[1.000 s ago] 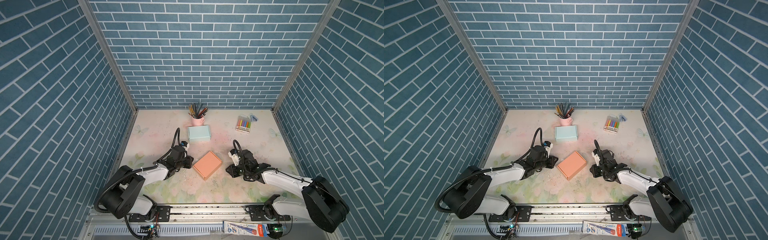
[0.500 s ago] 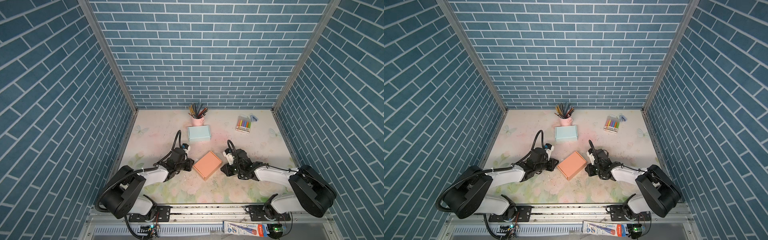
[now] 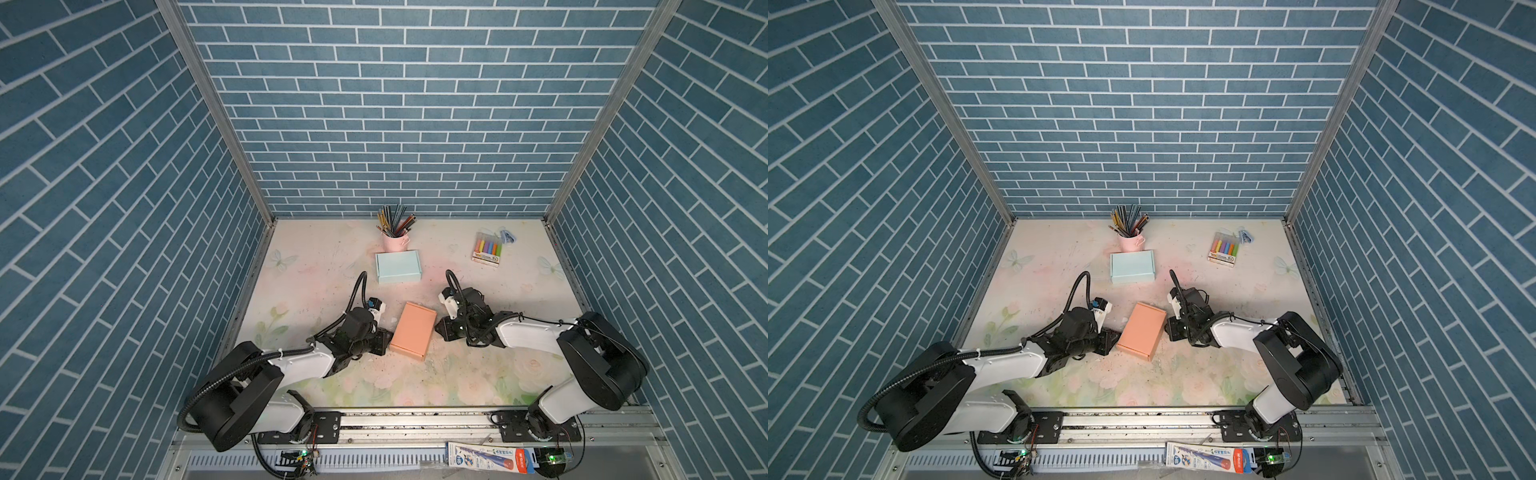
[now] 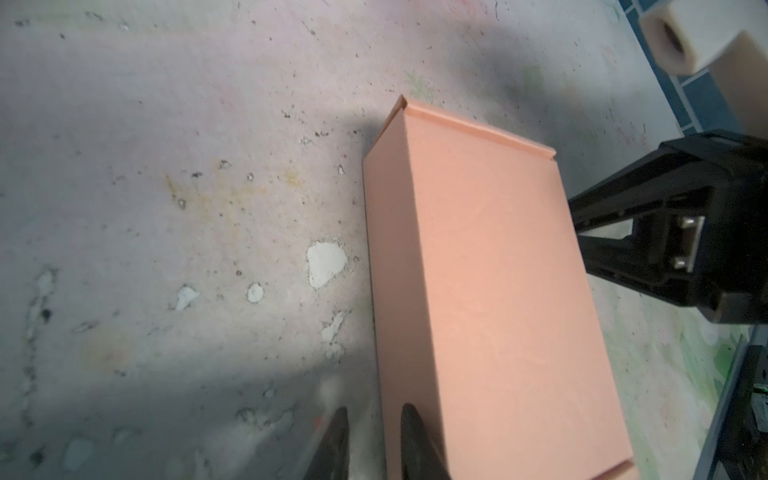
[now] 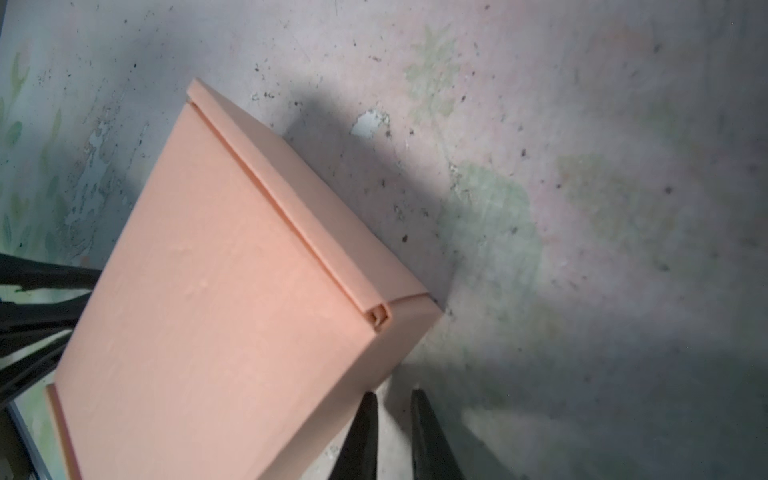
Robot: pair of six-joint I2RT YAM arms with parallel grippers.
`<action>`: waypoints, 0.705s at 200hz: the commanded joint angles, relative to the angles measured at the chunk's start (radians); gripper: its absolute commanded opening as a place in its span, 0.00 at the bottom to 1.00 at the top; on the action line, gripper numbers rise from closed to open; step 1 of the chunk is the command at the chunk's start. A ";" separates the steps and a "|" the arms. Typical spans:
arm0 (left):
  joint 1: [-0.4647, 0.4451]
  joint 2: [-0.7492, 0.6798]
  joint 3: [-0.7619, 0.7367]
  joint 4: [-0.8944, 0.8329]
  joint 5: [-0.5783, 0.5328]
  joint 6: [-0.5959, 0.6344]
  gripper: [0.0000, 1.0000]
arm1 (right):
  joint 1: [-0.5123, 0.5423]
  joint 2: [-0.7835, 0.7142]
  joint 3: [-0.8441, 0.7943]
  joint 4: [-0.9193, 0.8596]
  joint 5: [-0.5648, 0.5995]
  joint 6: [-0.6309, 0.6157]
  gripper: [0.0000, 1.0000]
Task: Fold the paper box
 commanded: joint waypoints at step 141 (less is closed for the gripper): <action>-0.060 -0.028 -0.041 0.032 -0.032 -0.070 0.24 | 0.005 0.042 0.056 0.010 -0.006 -0.031 0.16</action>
